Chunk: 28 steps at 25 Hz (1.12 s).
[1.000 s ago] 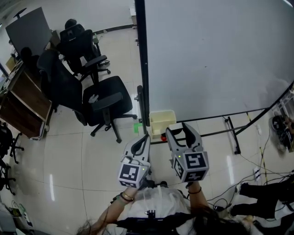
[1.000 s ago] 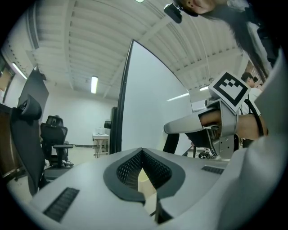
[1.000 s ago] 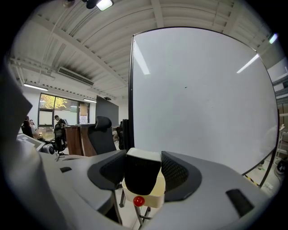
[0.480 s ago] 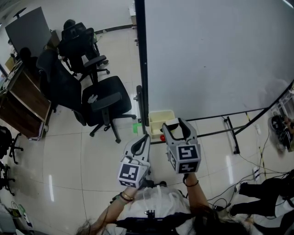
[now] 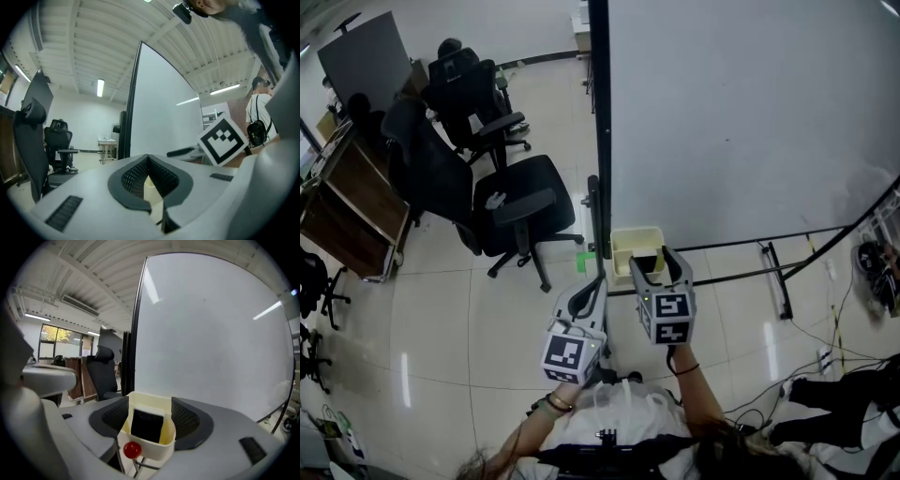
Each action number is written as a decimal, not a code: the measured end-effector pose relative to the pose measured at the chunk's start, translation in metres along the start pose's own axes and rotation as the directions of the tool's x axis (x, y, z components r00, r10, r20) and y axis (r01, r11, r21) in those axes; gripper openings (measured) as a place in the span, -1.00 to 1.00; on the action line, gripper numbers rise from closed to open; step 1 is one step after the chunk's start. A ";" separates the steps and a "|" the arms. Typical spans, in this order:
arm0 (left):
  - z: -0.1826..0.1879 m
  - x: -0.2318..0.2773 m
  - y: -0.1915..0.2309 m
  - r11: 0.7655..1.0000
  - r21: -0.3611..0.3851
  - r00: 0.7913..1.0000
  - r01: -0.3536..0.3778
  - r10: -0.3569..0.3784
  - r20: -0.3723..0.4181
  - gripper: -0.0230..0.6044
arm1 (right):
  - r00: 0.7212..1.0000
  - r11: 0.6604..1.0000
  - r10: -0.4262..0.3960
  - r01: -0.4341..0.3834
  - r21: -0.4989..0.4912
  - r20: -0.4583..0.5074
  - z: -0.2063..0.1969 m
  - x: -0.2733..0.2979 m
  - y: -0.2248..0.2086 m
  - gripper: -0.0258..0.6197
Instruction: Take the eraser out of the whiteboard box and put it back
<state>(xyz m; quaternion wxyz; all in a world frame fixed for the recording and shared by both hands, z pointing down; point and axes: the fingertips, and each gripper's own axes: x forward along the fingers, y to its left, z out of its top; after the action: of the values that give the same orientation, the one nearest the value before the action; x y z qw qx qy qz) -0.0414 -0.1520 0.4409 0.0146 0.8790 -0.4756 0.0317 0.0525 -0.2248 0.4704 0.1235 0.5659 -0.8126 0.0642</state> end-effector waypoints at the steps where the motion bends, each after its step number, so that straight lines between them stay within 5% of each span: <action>1: 0.001 0.000 -0.001 1.000 0.000 1.000 0.004 -0.004 0.000 -0.98 | 0.998 1.000 -0.007 0.007 0.014 0.057 0.015 -0.011 -0.001 0.04; 3: 0.000 -0.001 -0.001 1.000 0.000 1.000 0.004 -0.004 -0.001 -0.98 | 0.983 0.999 -0.026 0.018 0.046 0.183 0.044 -0.037 -0.006 -0.11; 5: -0.002 0.000 0.002 1.000 -0.002 1.000 -0.010 0.010 -0.001 -0.98 | 0.961 0.996 -0.045 0.022 0.087 0.274 0.063 -0.059 -0.009 -0.47; 8: -0.001 0.003 -0.004 1.000 -0.004 1.000 0.012 -0.012 -0.002 -0.98 | 0.954 0.988 -0.070 0.026 0.151 0.292 0.067 -0.075 -0.011 -0.74; 12: 0.001 0.007 -0.012 0.999 -0.004 0.999 0.045 -0.045 -0.001 -0.98 | 0.972 0.972 -0.048 -0.007 0.235 0.231 0.056 -0.072 -0.006 -0.84; 28: 0.001 0.004 -0.005 1.000 -0.002 1.000 0.016 -0.016 0.000 -0.98 | 0.987 0.983 0.031 -0.060 0.174 0.160 0.041 -0.059 0.012 -0.86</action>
<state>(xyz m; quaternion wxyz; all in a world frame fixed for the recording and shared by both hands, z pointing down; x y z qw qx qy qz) -0.0354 -0.1525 0.4405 0.0156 0.8827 -0.4686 0.0311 0.0558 -0.1769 0.4154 0.0067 0.5592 -0.8236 0.0948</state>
